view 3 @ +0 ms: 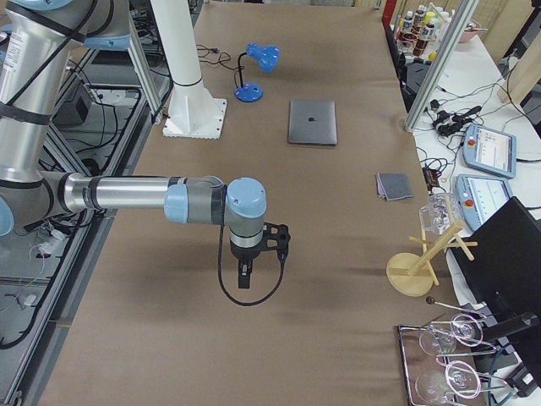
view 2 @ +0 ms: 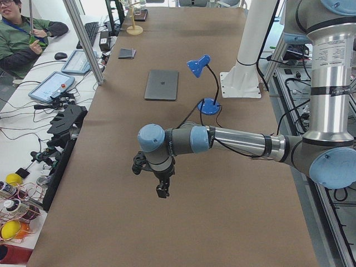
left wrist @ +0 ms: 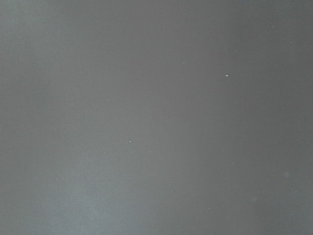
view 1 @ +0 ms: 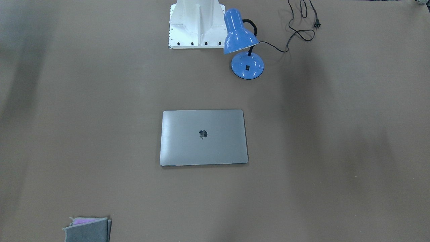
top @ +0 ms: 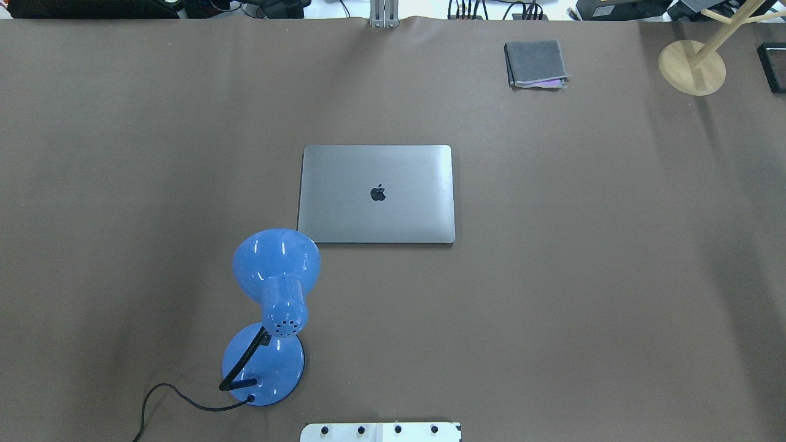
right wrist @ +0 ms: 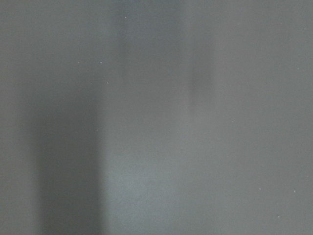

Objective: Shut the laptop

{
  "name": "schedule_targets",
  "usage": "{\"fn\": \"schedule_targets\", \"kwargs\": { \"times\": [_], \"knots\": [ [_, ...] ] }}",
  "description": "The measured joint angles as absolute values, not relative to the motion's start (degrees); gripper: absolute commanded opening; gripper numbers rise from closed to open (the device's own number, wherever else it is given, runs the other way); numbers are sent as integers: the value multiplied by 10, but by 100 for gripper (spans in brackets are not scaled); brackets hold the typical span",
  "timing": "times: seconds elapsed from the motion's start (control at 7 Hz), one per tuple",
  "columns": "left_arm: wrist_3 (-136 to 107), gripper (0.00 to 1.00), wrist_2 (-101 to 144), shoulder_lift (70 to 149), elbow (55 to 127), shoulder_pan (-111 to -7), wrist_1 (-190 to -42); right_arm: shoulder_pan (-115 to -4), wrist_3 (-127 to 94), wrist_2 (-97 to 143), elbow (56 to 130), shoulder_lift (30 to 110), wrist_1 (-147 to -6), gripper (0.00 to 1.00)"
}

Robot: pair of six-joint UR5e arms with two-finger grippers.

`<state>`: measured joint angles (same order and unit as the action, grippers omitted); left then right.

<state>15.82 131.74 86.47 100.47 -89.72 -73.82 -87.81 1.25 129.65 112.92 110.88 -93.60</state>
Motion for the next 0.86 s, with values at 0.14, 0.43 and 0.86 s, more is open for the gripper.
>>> {"fn": "schedule_targets", "kwargs": {
  "times": [0.14, 0.43, 0.86],
  "knots": [
    [158, 98, 1317, 866, 1004, -897, -738, -878, 13, 1299, 1129, 1109, -936, 100],
    [157, 98, 1317, 872, 1006, -899, -740, -878, 13, 1300, 1129, 1108, -936, 100],
    [156, 98, 1318, 878, 1004, -899, -743, -878, 14, 1306, 1129, 1108, -935, 100]
  ]
}}
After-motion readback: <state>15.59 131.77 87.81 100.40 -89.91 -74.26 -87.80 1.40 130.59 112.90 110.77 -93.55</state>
